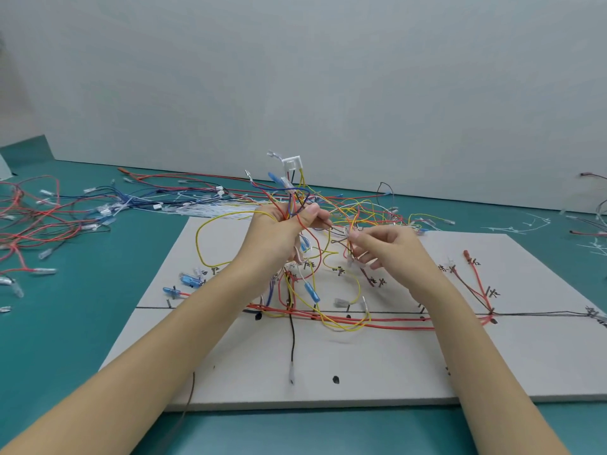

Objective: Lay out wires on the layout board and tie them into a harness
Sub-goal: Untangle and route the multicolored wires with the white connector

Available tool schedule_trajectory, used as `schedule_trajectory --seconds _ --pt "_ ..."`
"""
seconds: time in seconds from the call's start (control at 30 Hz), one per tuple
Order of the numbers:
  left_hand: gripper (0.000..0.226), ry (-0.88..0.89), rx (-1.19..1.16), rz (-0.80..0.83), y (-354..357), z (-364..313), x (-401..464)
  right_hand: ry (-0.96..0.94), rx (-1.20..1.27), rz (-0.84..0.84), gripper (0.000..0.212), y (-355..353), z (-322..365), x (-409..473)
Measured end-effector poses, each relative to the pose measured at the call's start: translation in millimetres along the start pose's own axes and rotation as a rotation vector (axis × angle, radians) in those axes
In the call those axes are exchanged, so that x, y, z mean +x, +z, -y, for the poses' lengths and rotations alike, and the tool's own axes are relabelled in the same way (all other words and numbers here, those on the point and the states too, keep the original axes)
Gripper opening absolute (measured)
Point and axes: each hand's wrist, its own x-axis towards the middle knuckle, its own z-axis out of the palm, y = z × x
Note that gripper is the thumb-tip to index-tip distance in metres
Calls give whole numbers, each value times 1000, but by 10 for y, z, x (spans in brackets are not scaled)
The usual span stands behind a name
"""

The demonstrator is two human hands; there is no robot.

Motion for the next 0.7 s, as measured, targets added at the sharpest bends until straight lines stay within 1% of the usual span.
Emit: schedule_trajectory --seconds 0.1,0.13,0.2,0.3,0.4,0.47,0.53,0.7 --pt "24 -12 -36 -1 -7 12 6 -30 22 5 9 14 -8 -14" --pt "23 -19 -47 -3 -8 17 10 -41 23 -4 8 19 -4 -18" --pt "23 -29 -58 0 -9 27 18 -64 7 -39 14 44 -2 -16" --pt "23 -32 -59 23 -6 35 15 -104 -33 -88 8 72 1 -18" --pt "24 -32 -78 28 -26 20 16 -59 37 -58 15 19 1 -3" --pt "24 -32 -114 16 -53 -1 27 -6 123 -11 16 -15 3 2" --pt "23 -36 -156 -11 -83 -19 46 34 155 4 15 -18 -1 6" --pt "26 -32 -195 -71 -116 -34 64 66 108 -100 13 -21 -14 26"
